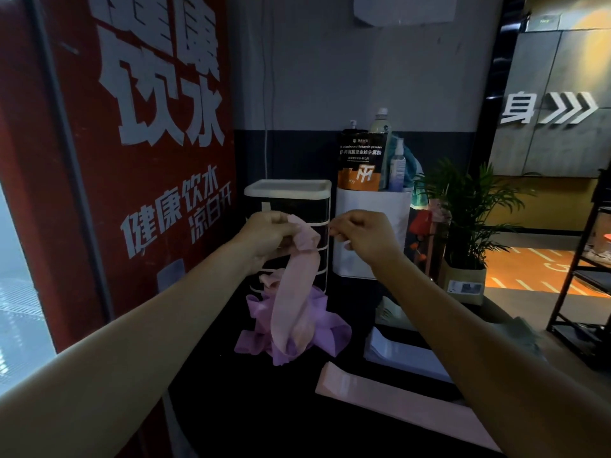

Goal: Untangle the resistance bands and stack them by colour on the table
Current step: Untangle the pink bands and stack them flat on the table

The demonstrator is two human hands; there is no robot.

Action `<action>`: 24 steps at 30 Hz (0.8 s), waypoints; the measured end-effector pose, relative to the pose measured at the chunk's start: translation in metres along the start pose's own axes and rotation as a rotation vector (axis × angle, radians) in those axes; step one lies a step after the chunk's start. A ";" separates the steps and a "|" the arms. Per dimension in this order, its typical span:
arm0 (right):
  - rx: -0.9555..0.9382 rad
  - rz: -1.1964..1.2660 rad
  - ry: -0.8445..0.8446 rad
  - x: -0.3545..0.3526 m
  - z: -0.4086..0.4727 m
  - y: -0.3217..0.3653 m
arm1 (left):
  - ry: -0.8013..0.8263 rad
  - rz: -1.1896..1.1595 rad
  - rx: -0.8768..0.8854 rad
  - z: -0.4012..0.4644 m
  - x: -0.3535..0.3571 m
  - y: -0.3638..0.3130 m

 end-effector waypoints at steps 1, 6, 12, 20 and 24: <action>0.007 0.025 -0.003 0.000 0.001 -0.001 | 0.054 0.034 0.009 -0.002 0.006 -0.003; 0.102 0.221 0.291 0.043 -0.012 -0.014 | 0.231 0.154 0.076 -0.011 0.027 -0.015; 0.112 0.087 0.455 0.051 -0.027 -0.023 | 0.072 0.188 0.099 -0.004 0.003 -0.008; 0.103 -0.525 0.537 0.026 -0.042 -0.070 | -0.197 0.069 0.073 0.009 -0.038 0.016; 0.115 -0.711 0.474 0.002 -0.044 -0.094 | -0.284 0.032 0.035 0.014 -0.048 0.032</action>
Point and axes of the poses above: each hand's wrist, its own z-axis towards the middle knuckle, its own x-axis out of the palm, y = z × x, the point moved 10 cm from there along z, towards the middle knuckle, and after that the axes turned 7 degrees about -x, right-handed, at the moved point
